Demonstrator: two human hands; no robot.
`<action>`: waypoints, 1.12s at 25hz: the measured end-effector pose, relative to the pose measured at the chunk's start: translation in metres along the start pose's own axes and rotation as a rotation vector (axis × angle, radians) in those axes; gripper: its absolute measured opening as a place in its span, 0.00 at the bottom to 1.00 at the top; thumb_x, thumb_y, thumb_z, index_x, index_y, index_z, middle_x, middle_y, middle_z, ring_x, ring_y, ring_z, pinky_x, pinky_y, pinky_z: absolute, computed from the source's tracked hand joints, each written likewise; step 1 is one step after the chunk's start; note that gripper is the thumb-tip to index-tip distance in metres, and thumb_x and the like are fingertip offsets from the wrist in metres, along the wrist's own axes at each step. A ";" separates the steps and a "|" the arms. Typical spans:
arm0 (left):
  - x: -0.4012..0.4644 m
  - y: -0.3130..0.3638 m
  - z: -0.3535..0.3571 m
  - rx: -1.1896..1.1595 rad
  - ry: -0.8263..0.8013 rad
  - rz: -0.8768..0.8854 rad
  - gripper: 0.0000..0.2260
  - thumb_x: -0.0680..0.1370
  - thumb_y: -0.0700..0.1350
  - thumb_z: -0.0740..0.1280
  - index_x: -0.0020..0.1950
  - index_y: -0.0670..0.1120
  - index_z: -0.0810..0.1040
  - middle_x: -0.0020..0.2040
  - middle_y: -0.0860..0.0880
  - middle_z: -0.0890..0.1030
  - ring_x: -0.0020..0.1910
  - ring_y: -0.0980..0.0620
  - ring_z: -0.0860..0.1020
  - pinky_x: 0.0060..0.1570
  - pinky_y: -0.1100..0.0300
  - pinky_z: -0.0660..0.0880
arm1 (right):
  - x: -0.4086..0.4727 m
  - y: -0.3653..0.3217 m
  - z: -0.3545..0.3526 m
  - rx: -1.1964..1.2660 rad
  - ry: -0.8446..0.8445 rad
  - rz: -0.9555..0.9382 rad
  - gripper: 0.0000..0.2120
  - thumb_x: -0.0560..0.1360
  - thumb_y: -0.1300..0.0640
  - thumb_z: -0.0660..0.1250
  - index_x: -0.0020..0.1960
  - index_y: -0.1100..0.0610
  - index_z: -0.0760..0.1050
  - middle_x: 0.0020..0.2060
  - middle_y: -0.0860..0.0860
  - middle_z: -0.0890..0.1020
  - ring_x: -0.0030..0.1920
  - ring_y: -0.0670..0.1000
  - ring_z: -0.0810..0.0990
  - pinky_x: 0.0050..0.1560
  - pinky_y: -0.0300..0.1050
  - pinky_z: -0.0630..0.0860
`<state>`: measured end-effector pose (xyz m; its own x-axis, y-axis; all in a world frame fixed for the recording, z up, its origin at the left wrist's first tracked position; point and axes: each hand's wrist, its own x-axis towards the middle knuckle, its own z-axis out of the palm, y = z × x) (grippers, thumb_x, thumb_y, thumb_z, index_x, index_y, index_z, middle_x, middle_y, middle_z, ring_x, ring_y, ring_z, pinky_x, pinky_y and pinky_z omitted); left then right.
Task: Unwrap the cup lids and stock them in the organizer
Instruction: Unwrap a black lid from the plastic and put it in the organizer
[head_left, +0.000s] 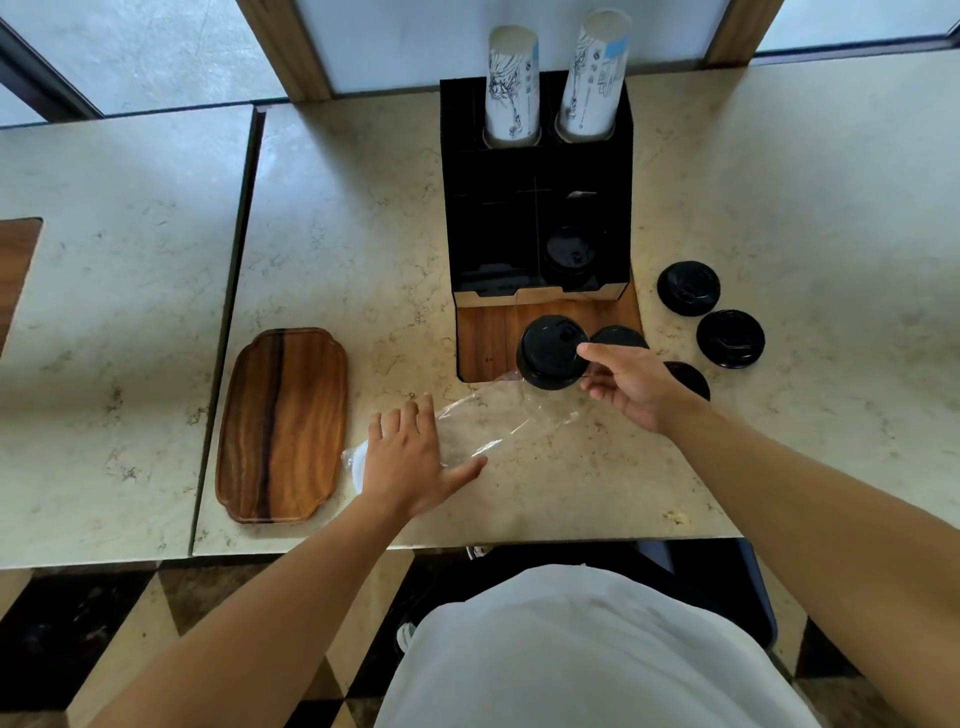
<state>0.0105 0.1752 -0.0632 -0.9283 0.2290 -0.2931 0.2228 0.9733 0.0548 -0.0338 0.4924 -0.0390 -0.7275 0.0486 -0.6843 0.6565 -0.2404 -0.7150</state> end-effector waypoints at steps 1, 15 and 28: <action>0.002 0.002 -0.003 -0.010 -0.005 -0.003 0.54 0.70 0.82 0.45 0.81 0.41 0.57 0.74 0.40 0.69 0.73 0.38 0.66 0.76 0.39 0.58 | -0.001 0.001 0.004 0.028 -0.006 0.007 0.13 0.74 0.54 0.74 0.54 0.61 0.81 0.35 0.53 0.80 0.35 0.50 0.80 0.35 0.42 0.78; 0.031 0.051 -0.034 -0.726 0.051 -0.025 0.32 0.81 0.67 0.53 0.73 0.45 0.71 0.67 0.46 0.78 0.67 0.47 0.74 0.65 0.49 0.72 | -0.017 0.021 0.055 0.033 -0.128 0.103 0.23 0.76 0.56 0.73 0.66 0.62 0.71 0.47 0.60 0.87 0.50 0.62 0.87 0.45 0.51 0.82; 0.029 0.054 -0.024 -0.947 0.008 -0.214 0.17 0.82 0.52 0.64 0.68 0.46 0.74 0.56 0.49 0.82 0.55 0.49 0.80 0.56 0.51 0.79 | -0.033 0.029 0.064 -0.383 -0.171 0.076 0.28 0.73 0.40 0.72 0.55 0.65 0.81 0.43 0.57 0.80 0.39 0.53 0.75 0.40 0.46 0.72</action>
<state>-0.0115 0.2350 -0.0460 -0.9242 0.0425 -0.3795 -0.2794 0.6022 0.7479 -0.0038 0.4218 -0.0283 -0.6757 -0.1243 -0.7266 0.7126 0.1420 -0.6870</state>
